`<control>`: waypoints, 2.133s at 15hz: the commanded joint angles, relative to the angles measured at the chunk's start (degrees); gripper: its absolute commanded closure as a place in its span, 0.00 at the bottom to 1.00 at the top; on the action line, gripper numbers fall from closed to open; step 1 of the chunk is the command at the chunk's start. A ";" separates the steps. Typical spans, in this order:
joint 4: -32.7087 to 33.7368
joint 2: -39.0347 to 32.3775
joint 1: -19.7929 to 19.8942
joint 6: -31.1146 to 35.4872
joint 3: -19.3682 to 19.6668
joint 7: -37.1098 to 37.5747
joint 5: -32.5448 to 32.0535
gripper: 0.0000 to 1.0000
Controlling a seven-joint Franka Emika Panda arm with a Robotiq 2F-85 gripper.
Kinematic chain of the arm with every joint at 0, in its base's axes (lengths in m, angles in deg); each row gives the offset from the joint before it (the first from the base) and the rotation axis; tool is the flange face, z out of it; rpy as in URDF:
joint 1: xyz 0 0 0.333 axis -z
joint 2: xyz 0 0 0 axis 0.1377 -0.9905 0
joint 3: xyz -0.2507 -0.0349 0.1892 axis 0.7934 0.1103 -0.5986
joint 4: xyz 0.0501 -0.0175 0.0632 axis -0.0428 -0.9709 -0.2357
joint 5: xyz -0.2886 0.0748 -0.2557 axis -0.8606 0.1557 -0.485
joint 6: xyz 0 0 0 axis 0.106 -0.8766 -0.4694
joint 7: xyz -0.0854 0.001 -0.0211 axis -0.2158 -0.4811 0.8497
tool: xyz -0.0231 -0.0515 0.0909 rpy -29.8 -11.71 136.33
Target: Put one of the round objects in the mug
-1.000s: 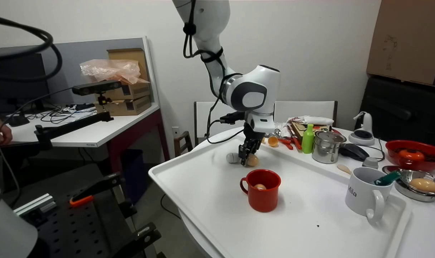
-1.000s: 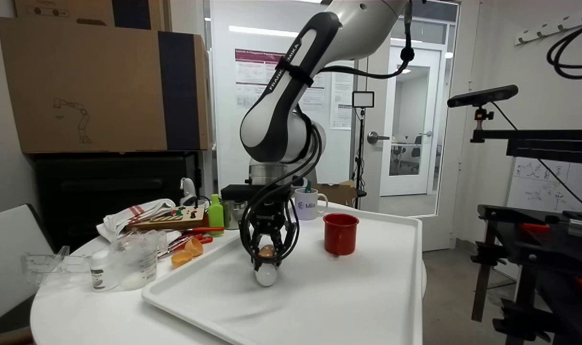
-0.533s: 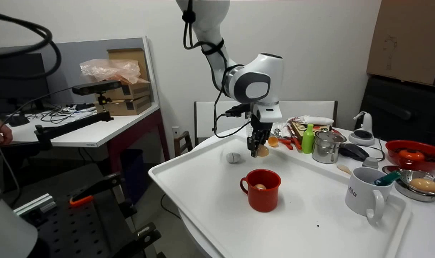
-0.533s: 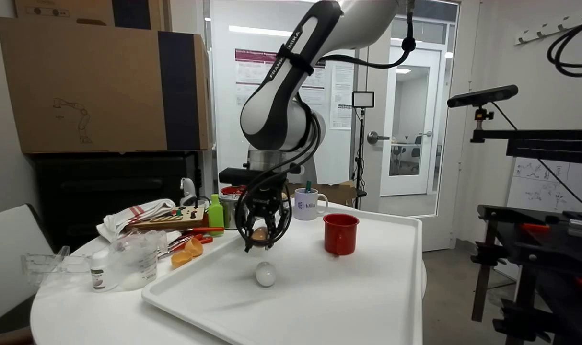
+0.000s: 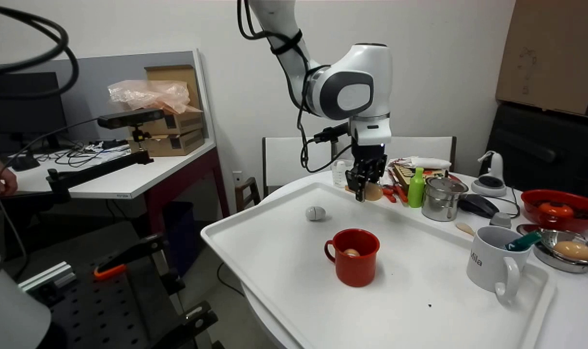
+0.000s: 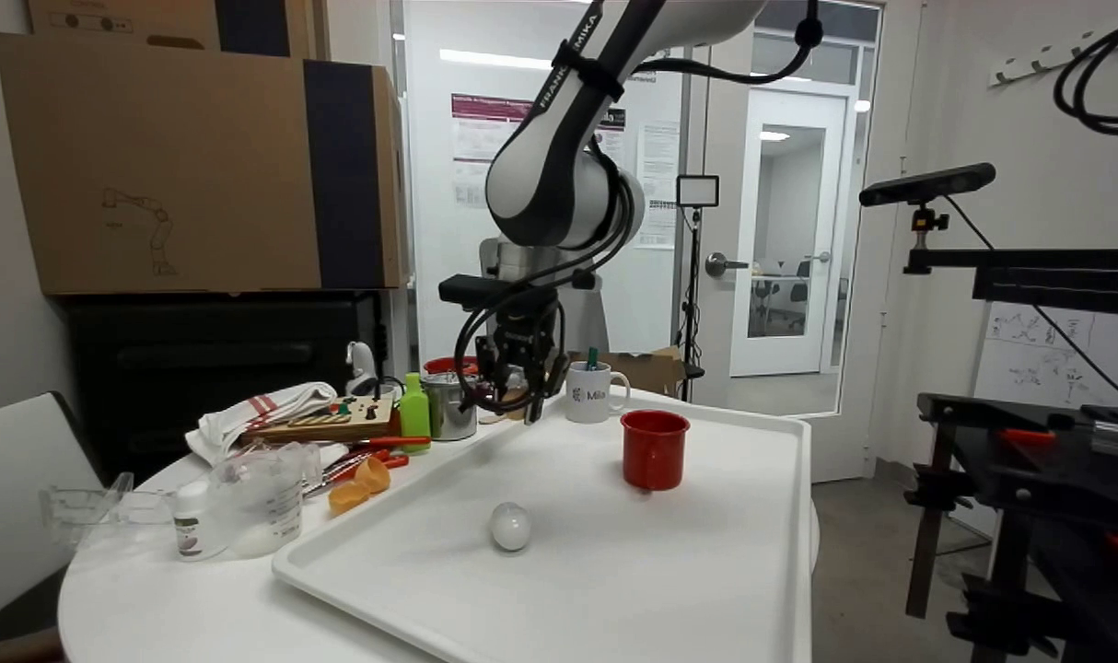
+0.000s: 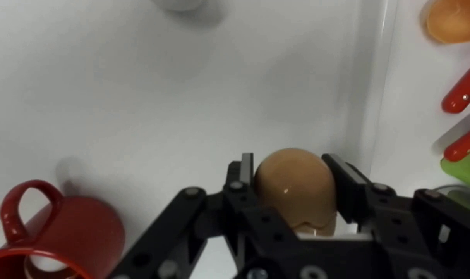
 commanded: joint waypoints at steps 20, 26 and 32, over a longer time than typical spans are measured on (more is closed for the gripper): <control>-23.76 14.12 -4.91 5.33 9.20 26.46 -6.45 0.78; -28.85 16.37 -5.45 5.57 10.20 32.20 -8.49 0.78; -30.07 17.39 -5.18 4.99 10.13 35.12 -11.00 0.14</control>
